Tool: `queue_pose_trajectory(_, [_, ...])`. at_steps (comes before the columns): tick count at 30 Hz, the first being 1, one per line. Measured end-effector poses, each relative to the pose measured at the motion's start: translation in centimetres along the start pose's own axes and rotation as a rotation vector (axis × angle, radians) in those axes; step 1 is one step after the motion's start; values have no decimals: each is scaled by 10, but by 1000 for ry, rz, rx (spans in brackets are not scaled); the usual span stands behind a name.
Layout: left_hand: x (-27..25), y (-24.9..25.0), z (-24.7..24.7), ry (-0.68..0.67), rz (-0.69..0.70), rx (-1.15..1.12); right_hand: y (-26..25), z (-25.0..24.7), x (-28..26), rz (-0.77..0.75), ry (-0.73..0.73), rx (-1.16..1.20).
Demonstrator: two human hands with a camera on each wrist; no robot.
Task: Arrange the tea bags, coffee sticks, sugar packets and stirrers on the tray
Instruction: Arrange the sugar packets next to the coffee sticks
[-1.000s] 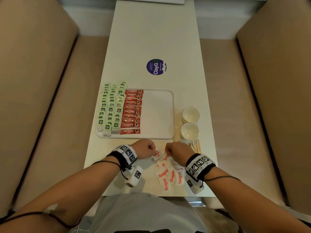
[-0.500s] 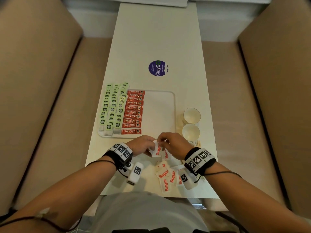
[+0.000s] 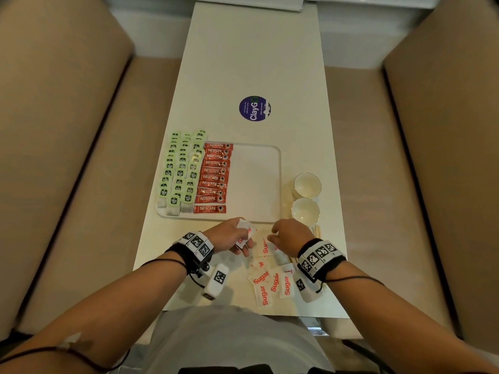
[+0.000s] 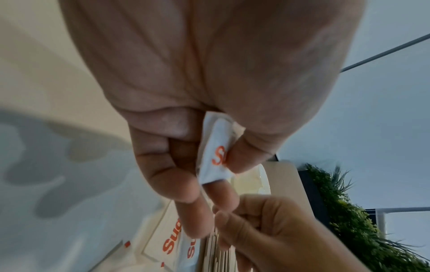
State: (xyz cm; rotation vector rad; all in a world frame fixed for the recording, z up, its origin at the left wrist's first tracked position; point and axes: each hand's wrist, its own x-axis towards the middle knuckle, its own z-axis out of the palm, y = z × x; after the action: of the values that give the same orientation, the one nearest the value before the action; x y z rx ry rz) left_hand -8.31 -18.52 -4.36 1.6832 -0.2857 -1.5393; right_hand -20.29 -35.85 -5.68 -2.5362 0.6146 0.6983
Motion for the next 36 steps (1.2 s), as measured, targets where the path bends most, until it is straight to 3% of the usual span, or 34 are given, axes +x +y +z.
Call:
queue_pose_trajectory(6, [3,-7,-2,56,-30,-55,7,19,3,46,-13,-145])
queue_pose_trajectory(11, [3,-11,-4,70,-36,-36,5,28,7,58,14,-134])
queue_pose_trajectory(19, [7,-16,-4,131,-7,60,2,29,14,98,-61,-67])
queue_pose_trajectory(36, [13,-30,-5,224,41,152,-7,22,6,35,-53,-76])
